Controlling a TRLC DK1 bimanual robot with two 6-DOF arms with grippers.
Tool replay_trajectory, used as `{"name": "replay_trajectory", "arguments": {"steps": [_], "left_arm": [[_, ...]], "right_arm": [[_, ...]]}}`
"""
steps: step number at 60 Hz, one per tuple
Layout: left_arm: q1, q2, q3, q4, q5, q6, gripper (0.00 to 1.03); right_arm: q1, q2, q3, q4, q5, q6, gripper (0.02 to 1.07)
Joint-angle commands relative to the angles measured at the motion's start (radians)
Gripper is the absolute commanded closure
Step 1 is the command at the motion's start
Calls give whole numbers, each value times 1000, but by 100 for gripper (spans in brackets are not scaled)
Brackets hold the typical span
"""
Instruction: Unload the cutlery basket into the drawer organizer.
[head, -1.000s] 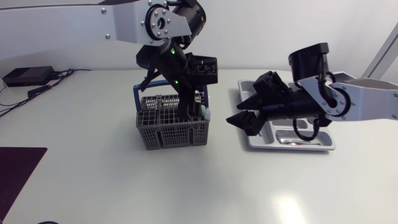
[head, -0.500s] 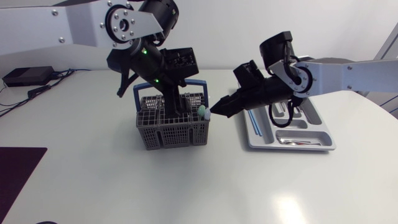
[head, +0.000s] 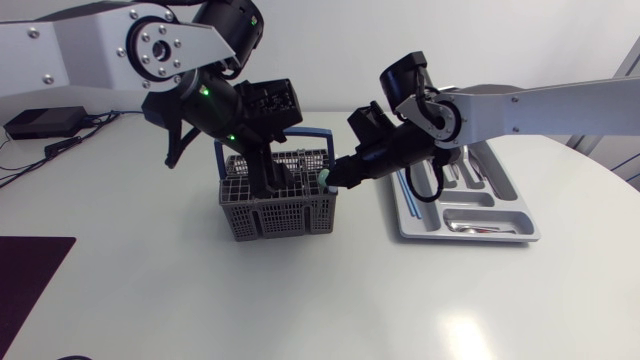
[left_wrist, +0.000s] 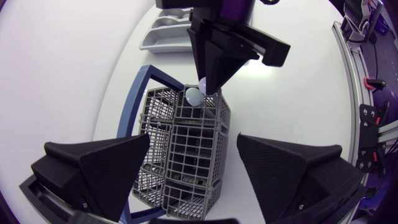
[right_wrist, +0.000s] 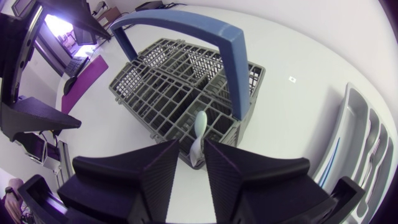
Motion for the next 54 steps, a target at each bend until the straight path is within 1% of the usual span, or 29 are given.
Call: {"name": "replay_trajectory", "arguments": {"steps": [1, 9, 13, 21, 54], "left_arm": [[9, -21, -33, 5, 11, -16, 5], [9, -23, -52, 7, 11, -12, 5], [9, -29, -58, 10, 13, -10, 5], [12, -35, -67, 13, 13, -6, 5], [18, -60, -93, 18, 14, 16, 5]], "right_arm": [[19, 28, 23, -19, 16, 28, 91], [20, 37, 29, -19, 23, 38, 101], [20, 36, 31, -23, 43, 38, 101], [19, 22, 40, -33, 43, 38, 101], [5, -81, 95, -114, 14, 89, 101]]}}
